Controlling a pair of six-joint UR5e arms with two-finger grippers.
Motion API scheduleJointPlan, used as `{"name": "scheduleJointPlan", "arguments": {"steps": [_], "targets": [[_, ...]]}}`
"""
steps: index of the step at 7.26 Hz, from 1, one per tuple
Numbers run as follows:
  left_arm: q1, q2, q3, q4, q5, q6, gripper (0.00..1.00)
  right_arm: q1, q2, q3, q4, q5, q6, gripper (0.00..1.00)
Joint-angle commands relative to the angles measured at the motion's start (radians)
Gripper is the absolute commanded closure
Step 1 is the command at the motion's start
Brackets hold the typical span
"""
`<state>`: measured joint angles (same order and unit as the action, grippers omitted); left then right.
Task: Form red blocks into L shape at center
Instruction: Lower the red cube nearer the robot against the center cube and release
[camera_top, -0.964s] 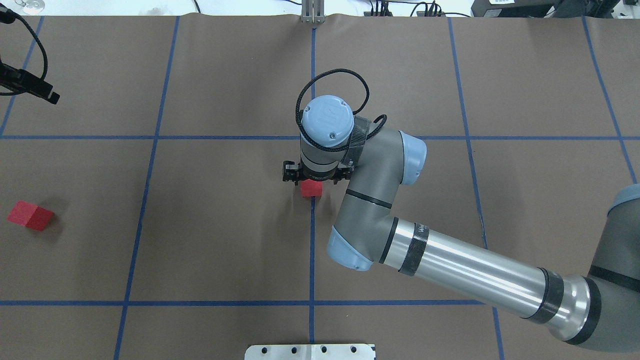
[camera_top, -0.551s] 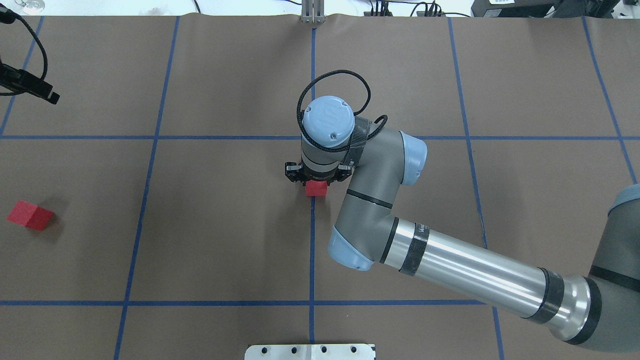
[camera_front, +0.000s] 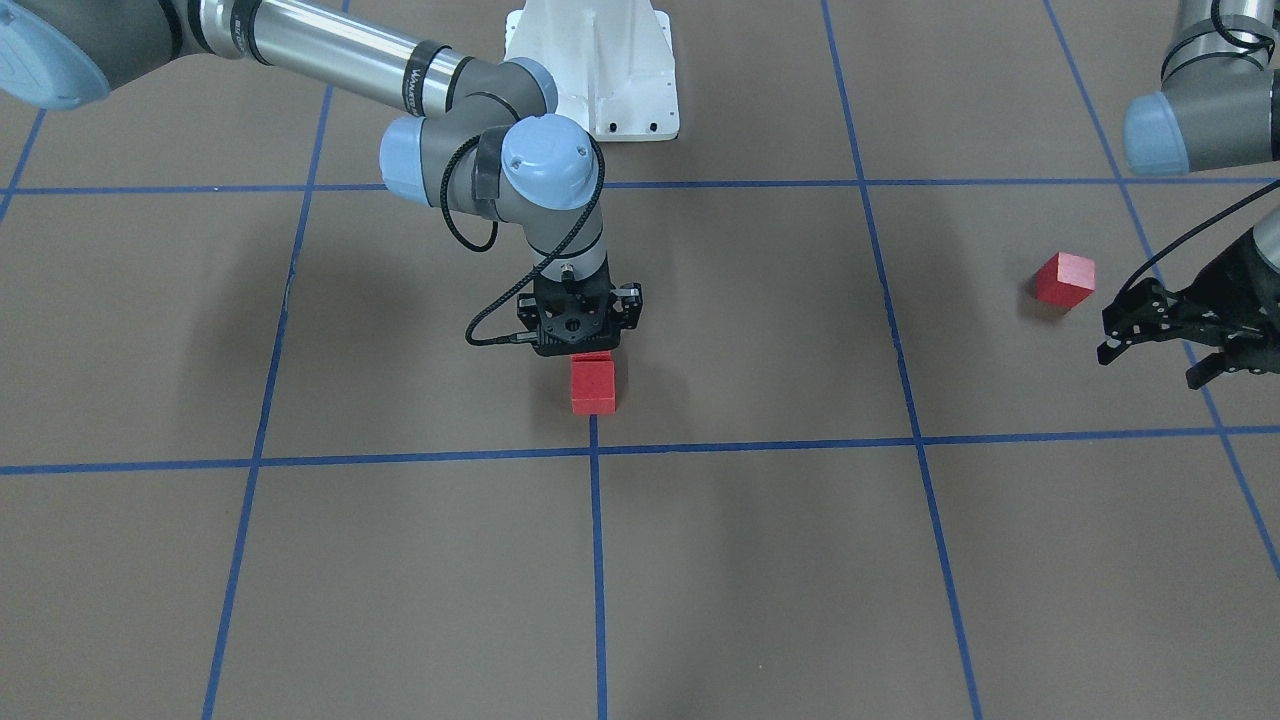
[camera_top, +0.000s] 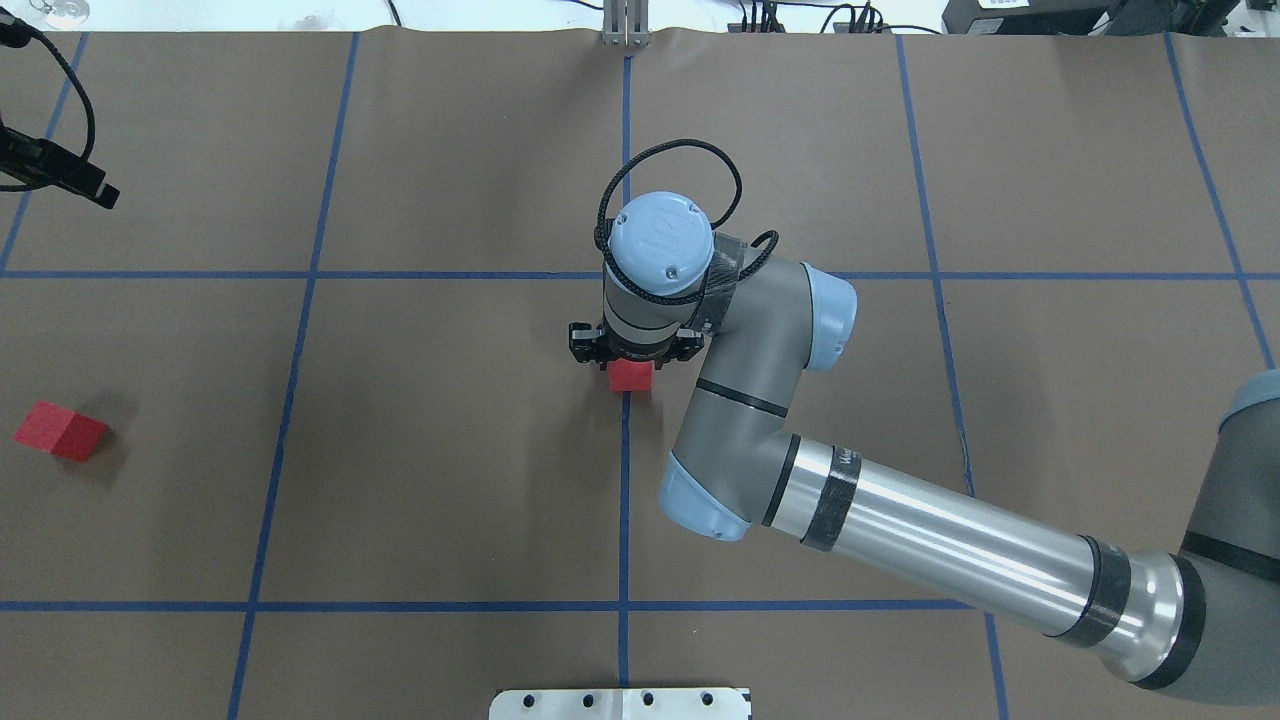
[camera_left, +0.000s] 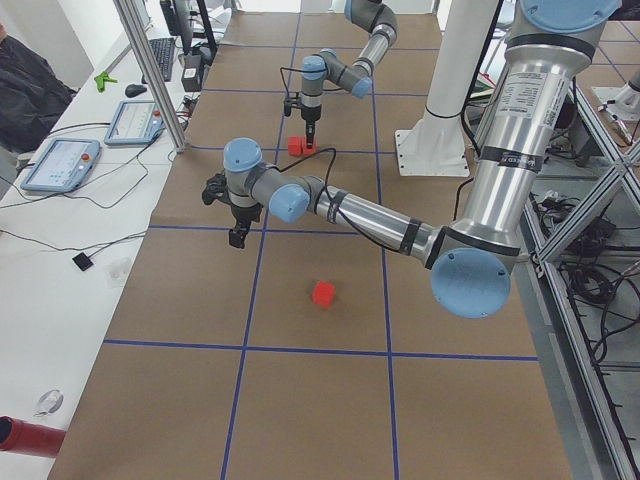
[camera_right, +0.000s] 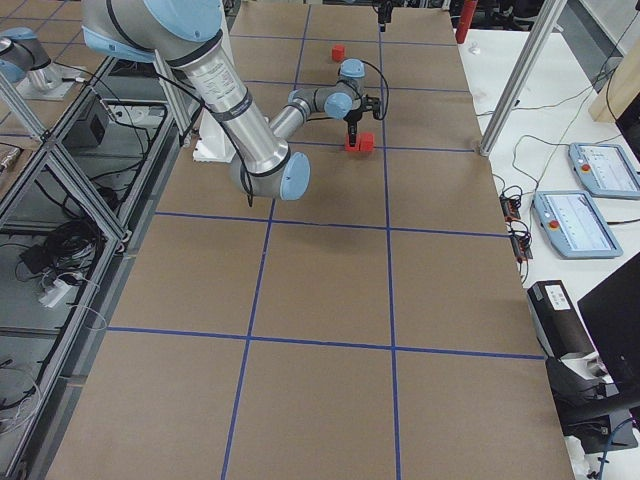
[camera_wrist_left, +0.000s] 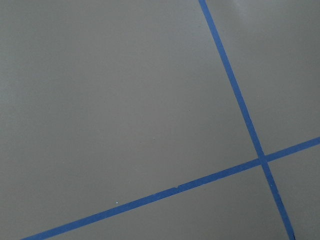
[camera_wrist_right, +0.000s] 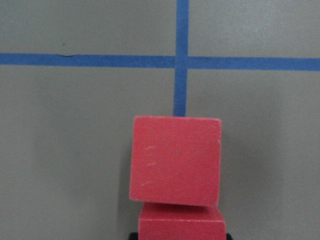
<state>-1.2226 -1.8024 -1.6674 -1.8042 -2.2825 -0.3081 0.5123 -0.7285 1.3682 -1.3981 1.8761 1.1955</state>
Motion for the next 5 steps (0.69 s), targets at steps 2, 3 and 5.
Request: {"name": "scheduleJointPlan", "arguments": {"steps": [2,3,5], "targets": [[-0.002,-0.002,0.0,0.0,0.0,0.0,0.01,0.0,0.001,0.002,0.001,0.0,0.001,0.01],[-0.002,0.0,0.0,0.0,0.0,0.001,0.01,0.009,0.004,0.002,0.001,0.0,-0.007,0.01],[-0.006,0.068,-0.041,-0.003,0.001,-0.009,0.01,0.07,0.005,0.015,-0.012,0.02,-0.01,0.01]]}}
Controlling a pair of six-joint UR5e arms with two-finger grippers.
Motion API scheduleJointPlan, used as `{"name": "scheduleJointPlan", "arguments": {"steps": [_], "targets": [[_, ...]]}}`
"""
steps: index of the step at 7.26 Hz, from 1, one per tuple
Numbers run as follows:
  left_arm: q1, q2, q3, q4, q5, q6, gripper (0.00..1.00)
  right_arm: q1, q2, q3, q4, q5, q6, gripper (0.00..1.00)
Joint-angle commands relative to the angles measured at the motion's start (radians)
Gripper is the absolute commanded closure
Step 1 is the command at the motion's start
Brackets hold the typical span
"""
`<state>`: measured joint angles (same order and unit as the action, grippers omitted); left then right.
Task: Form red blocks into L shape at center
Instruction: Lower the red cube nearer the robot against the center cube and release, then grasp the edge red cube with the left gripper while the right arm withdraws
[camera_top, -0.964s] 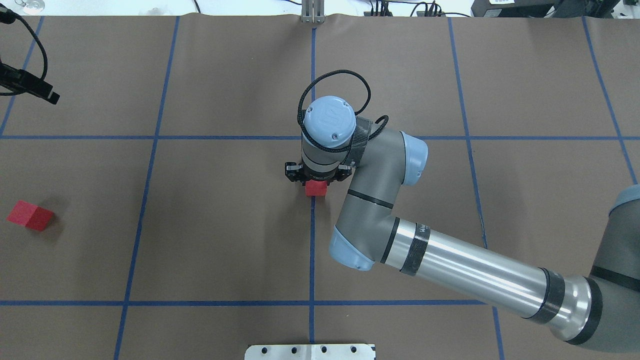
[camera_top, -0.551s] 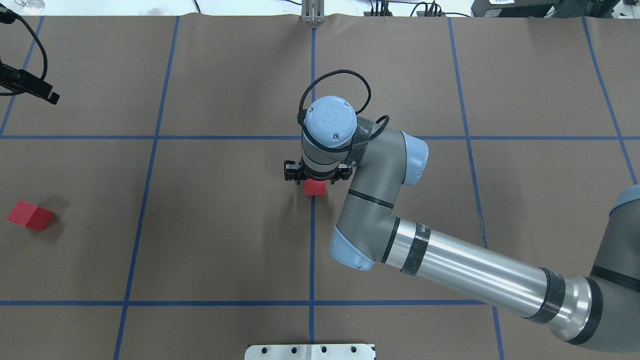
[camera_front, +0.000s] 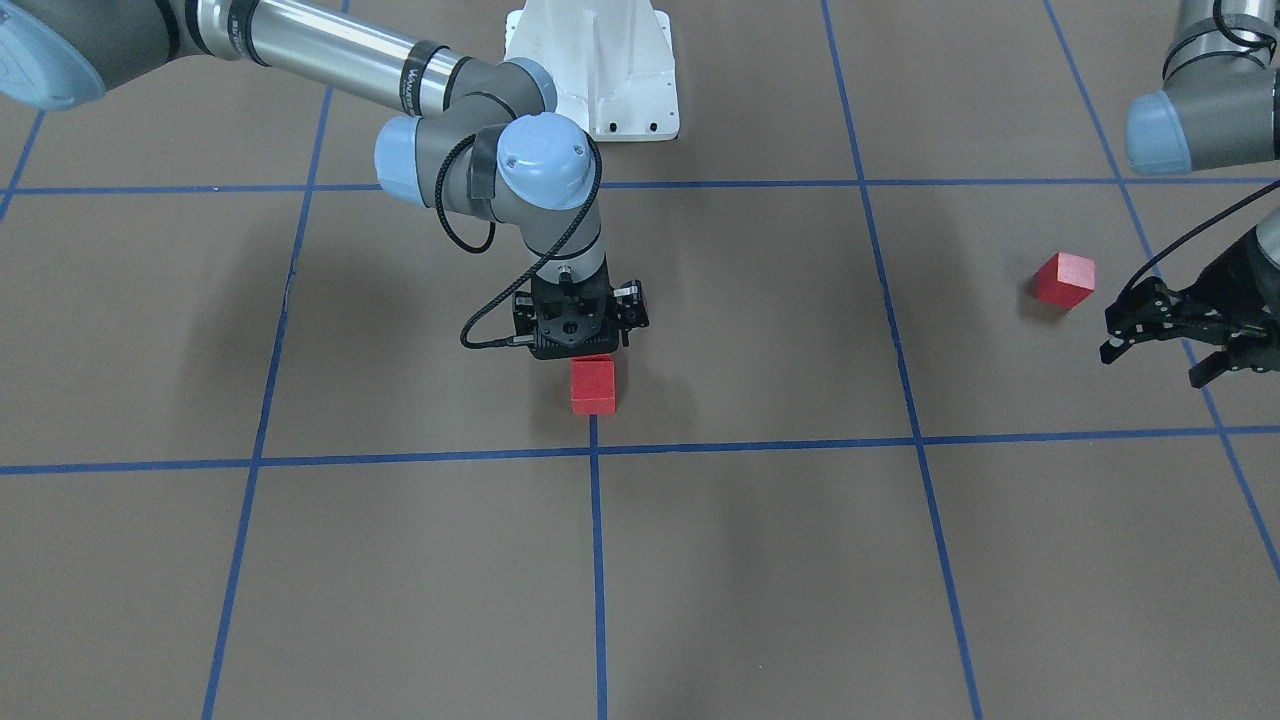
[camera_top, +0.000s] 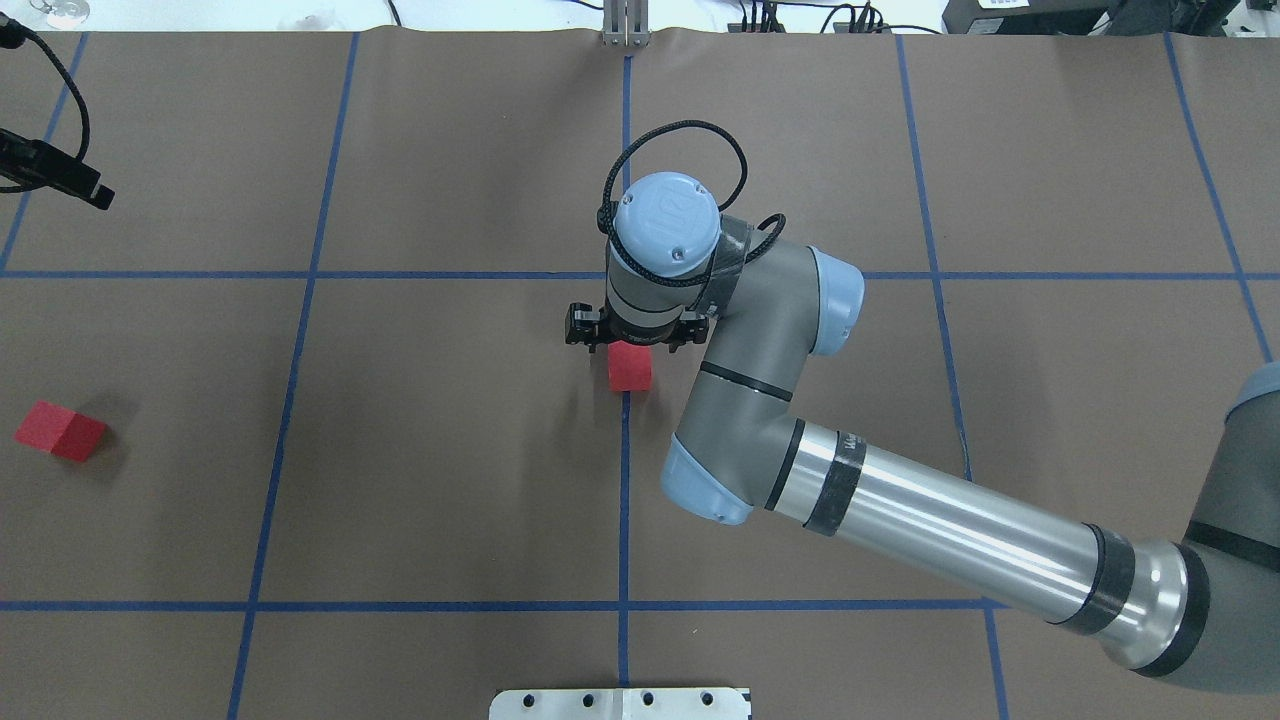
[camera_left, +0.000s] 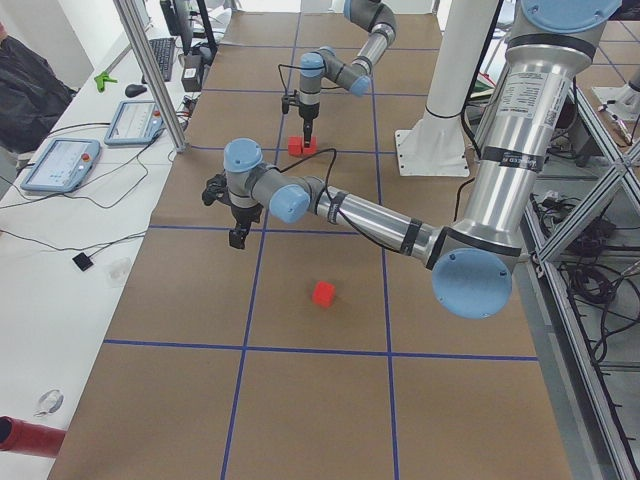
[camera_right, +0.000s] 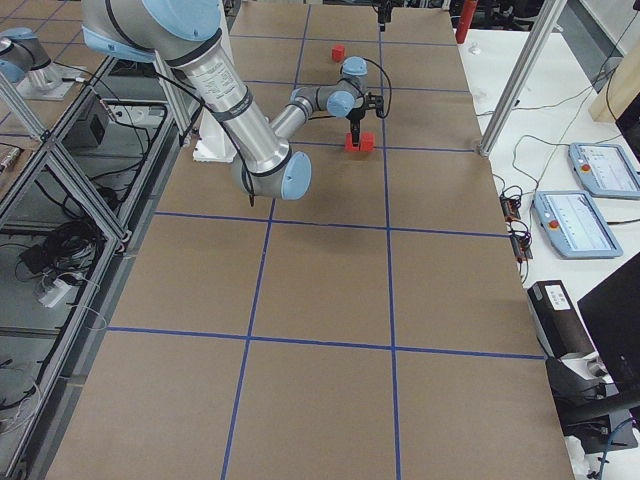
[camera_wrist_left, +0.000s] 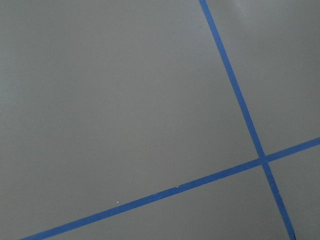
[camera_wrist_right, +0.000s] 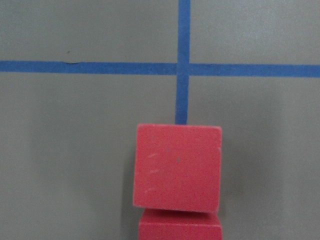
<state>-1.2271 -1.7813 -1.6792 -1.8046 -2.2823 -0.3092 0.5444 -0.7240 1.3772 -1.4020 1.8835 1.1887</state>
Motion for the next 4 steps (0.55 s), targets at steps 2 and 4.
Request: {"name": "scheduleJointPlan", "arguments": {"steps": [2,4], "targets": [[0.003,0.153,-0.088,-0.036,0.015,-0.056,0.0,0.139,-0.04,0.023,-0.008,0.068,-0.065,0.01],[0.009,0.317,-0.077,-0.294,0.018,-0.12,0.0,0.228,-0.115,0.08,-0.005,0.118,-0.15,0.01]]}}
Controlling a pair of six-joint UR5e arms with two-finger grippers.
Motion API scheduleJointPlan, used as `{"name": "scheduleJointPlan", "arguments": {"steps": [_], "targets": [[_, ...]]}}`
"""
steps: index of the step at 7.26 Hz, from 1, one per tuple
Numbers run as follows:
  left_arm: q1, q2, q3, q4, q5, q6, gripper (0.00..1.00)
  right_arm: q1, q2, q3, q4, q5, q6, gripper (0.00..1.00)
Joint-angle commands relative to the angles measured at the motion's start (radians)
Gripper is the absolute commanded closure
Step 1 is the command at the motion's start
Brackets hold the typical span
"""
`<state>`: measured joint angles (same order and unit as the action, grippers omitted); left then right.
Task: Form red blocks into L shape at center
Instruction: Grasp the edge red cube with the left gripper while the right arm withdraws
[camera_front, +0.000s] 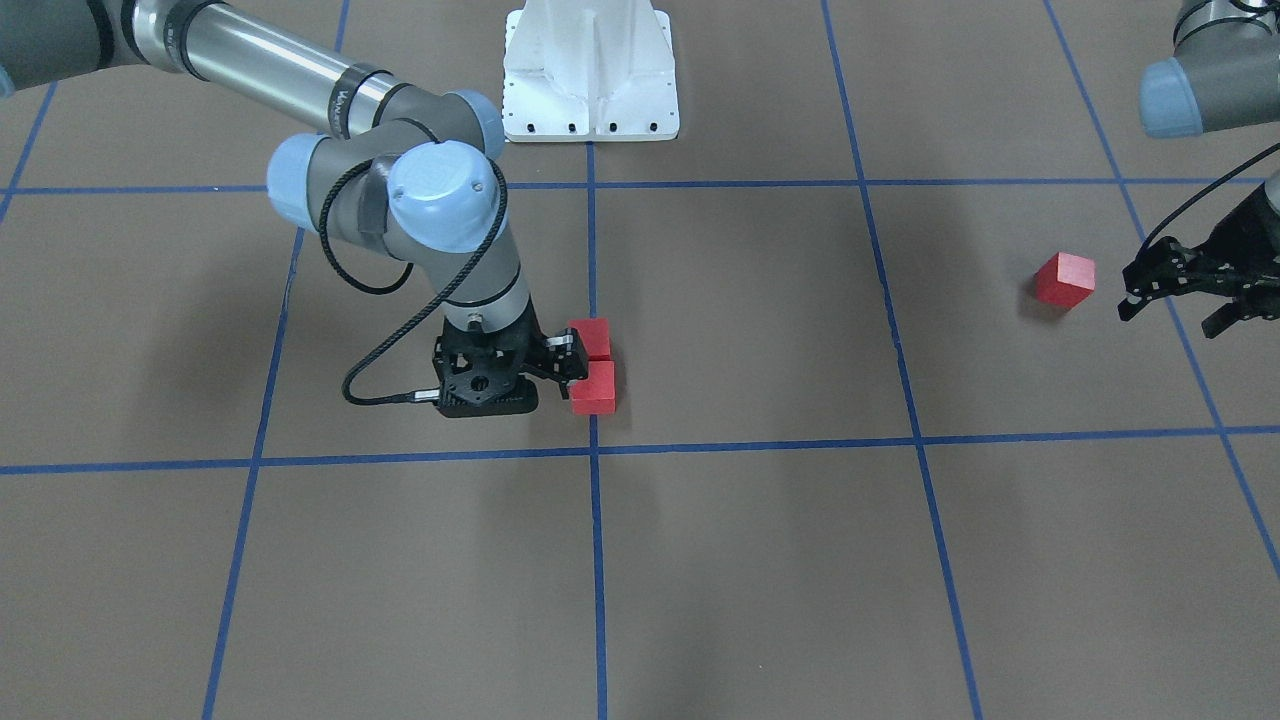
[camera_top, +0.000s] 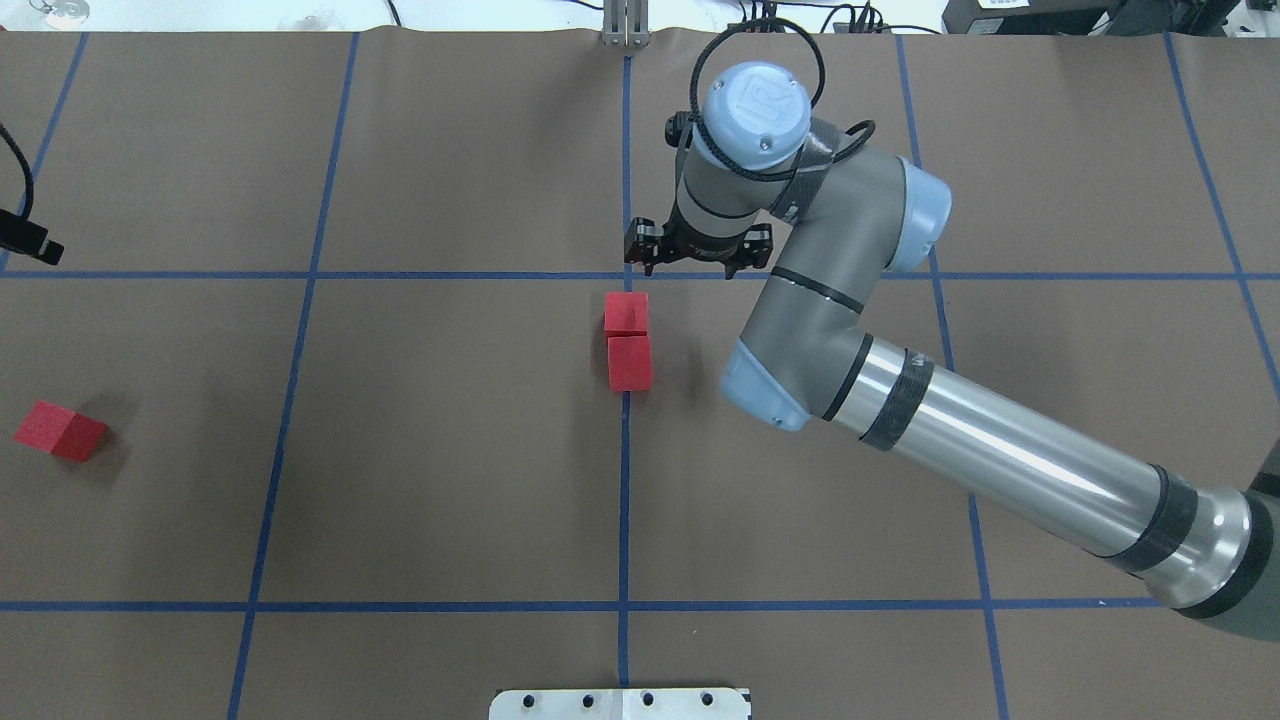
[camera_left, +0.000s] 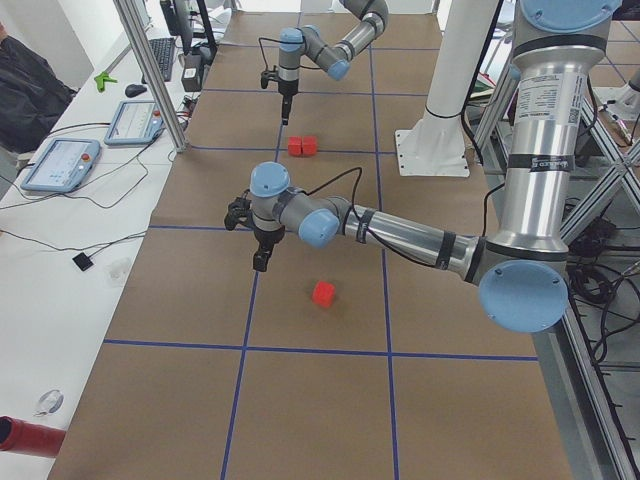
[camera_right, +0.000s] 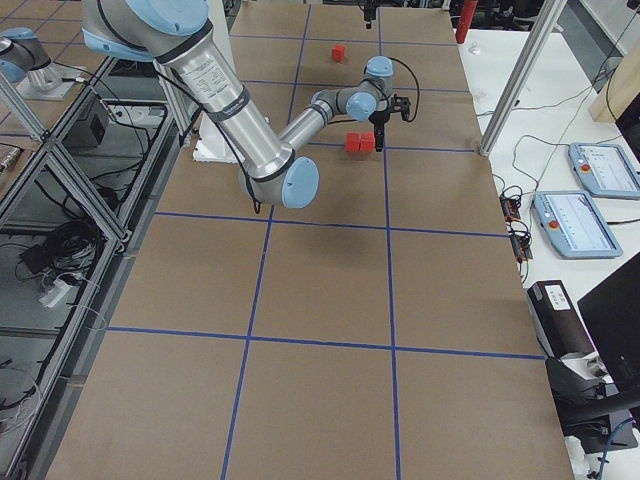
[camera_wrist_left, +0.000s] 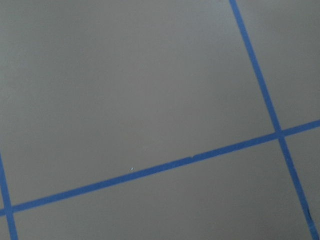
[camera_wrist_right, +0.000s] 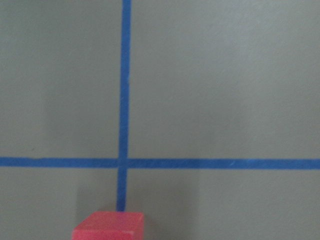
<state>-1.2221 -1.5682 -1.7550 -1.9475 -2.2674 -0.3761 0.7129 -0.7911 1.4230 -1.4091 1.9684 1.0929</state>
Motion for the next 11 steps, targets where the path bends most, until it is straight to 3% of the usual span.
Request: {"name": "scheduleJointPlan", "arguments": {"steps": [1,5,11], "targets": [[0.038,0.156,-0.001,-0.266,0.034,-0.122,0.0,0.097,-0.057,0.037,-0.001,0.067,-0.092,0.01],[0.338,0.259,-0.001,-0.442,0.294,-0.279,0.0,0.143,-0.103,0.039,0.006,0.089,-0.123,0.01],[0.378,0.258,0.048,-0.444,0.293,-0.271,0.0,0.143,-0.105,0.037,0.004,0.086,-0.122,0.01]]}}
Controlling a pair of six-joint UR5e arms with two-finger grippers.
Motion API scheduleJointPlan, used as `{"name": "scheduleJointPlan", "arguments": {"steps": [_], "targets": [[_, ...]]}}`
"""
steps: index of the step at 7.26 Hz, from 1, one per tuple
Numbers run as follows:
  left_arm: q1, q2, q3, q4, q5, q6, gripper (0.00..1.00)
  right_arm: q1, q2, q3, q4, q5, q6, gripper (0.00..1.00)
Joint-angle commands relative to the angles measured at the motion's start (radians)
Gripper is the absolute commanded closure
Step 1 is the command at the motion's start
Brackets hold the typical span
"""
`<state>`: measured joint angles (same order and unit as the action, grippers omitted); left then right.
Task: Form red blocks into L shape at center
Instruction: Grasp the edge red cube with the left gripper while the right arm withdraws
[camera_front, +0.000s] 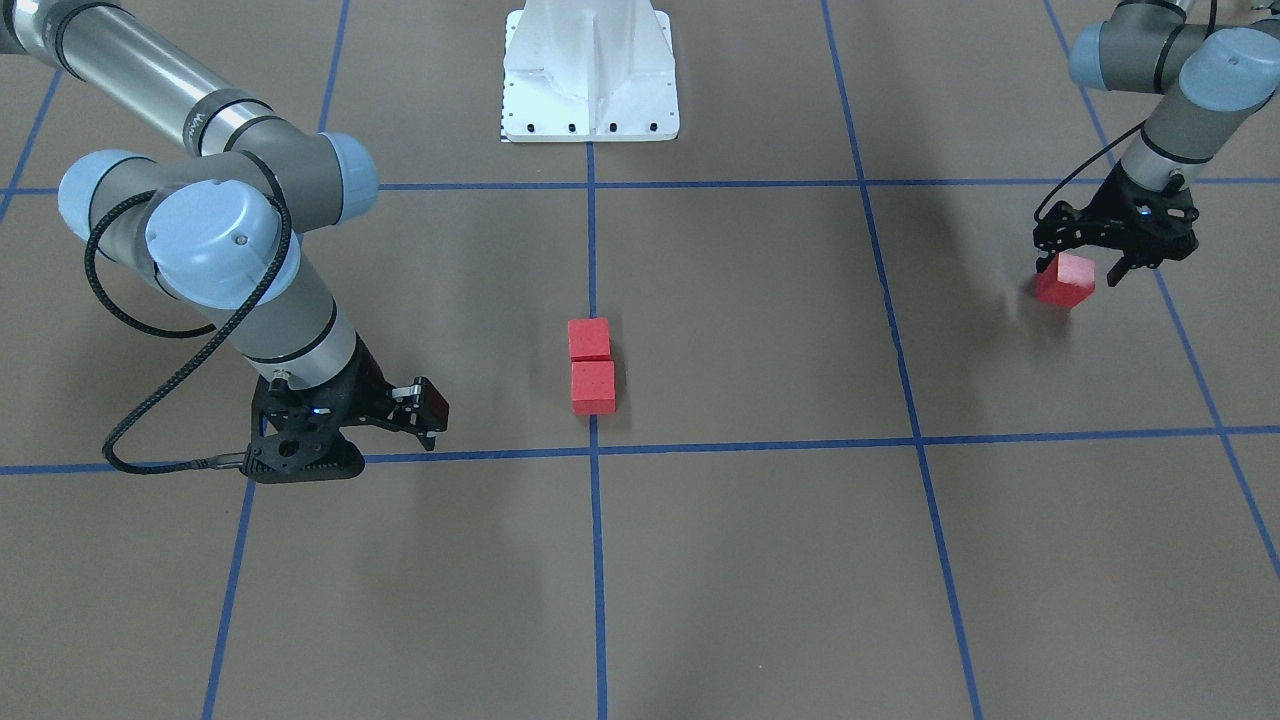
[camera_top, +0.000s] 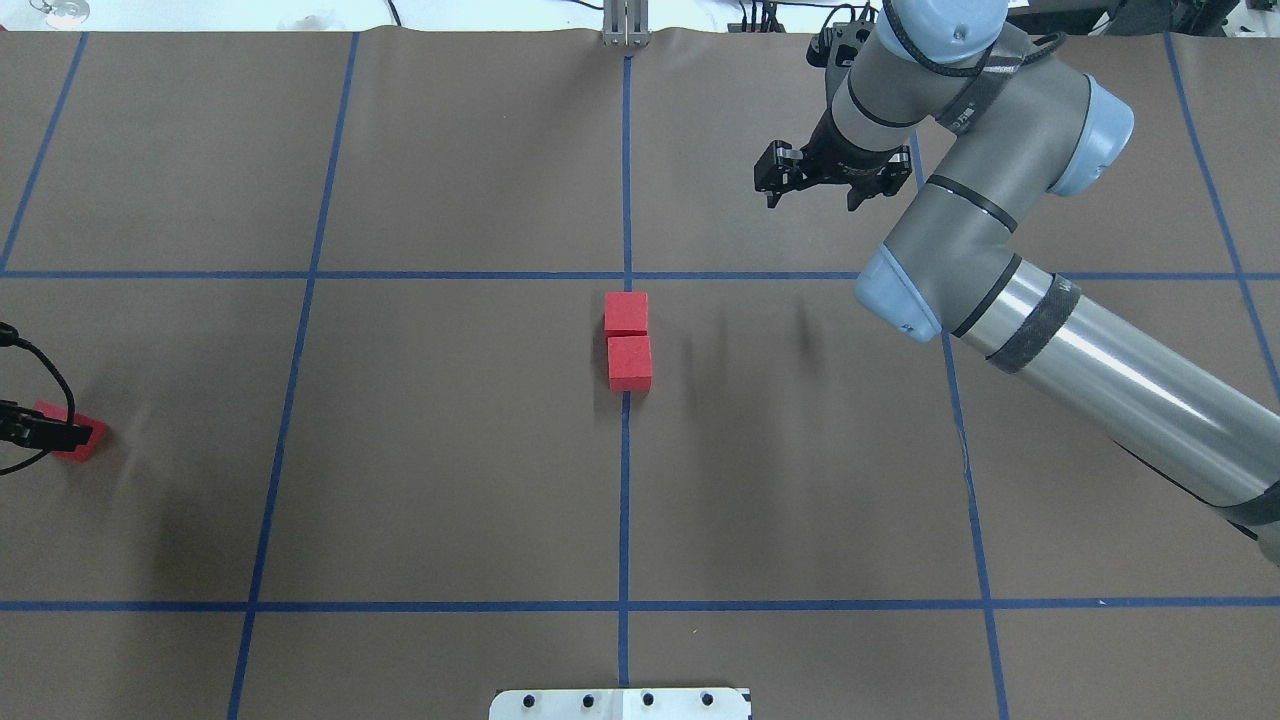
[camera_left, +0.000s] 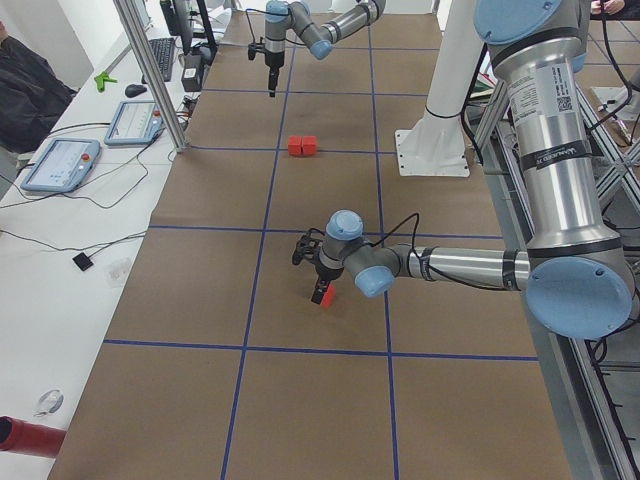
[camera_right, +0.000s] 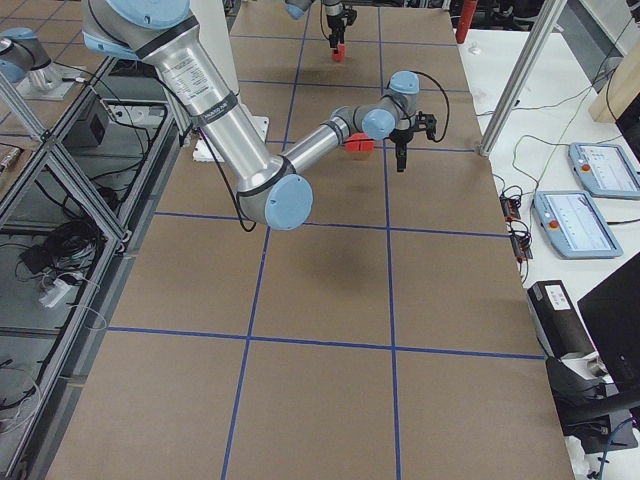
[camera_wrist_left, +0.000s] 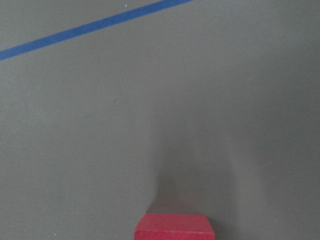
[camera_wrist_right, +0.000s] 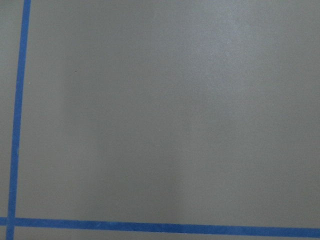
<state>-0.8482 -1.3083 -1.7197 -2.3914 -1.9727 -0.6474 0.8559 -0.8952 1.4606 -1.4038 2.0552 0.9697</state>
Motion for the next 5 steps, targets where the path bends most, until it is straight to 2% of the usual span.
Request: {"name": "scheduleJointPlan", "arguments": {"steps": [1,2,4,5], "targets": [[0.005,-0.002,0.022,-0.002,-0.002,0.002,0.0,0.0,-0.001,0.001,-0.001,-0.001,0.001,0.01],[0.005,-0.002,0.022,-0.005,-0.002,0.0,0.09,-0.001,-0.002,0.0,-0.001,-0.001,0.001,0.01],[0.005,-0.002,0.016,-0.003,-0.011,-0.003,0.63,-0.001,-0.002,0.001,-0.003,-0.001,0.001,0.01],[0.005,-0.002,0.014,-0.003,-0.011,-0.003,0.87,-0.001,-0.001,0.003,-0.003,-0.003,0.001,0.01]]}}
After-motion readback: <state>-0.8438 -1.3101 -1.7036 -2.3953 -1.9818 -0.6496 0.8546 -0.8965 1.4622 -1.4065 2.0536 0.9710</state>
